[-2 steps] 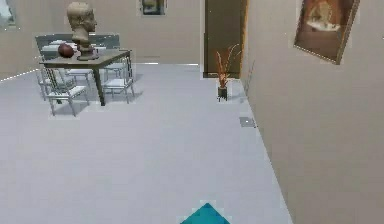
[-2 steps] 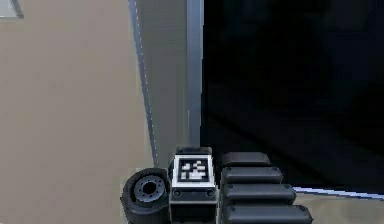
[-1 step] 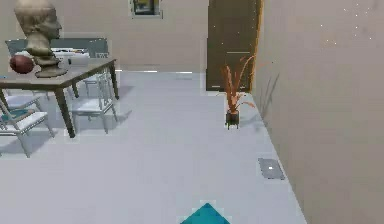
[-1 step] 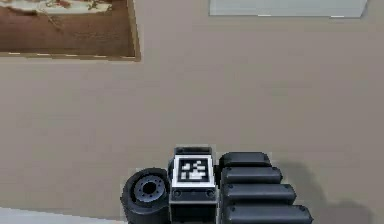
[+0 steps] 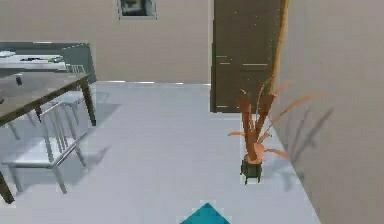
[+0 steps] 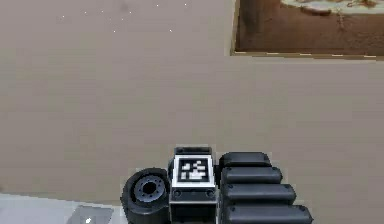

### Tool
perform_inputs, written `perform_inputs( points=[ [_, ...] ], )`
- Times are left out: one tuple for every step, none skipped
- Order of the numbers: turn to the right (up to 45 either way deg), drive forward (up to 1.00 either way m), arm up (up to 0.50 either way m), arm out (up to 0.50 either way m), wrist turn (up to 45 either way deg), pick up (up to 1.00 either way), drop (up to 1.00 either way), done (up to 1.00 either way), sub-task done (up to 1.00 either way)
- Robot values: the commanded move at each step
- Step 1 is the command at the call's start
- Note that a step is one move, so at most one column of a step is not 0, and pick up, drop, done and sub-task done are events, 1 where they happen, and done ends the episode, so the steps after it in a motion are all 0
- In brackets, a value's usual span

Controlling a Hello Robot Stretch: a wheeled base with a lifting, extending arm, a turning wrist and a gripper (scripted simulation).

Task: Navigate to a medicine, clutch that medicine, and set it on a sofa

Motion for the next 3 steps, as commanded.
perform_inputs(
  points=[
    [0.0, 1.0, 0.0, 0.0, 0.0, 0.0, 0.0, 0.0, 0.0],
    [-3.0, 0.0, 0.0, 0.0, 0.0, 0.0, 0.0, 0.0, 0.0],
    [0.0, 1.0, 0.0, 0.0, 0.0, 0.0, 0.0, 0.0, 0.0]
  ],
)
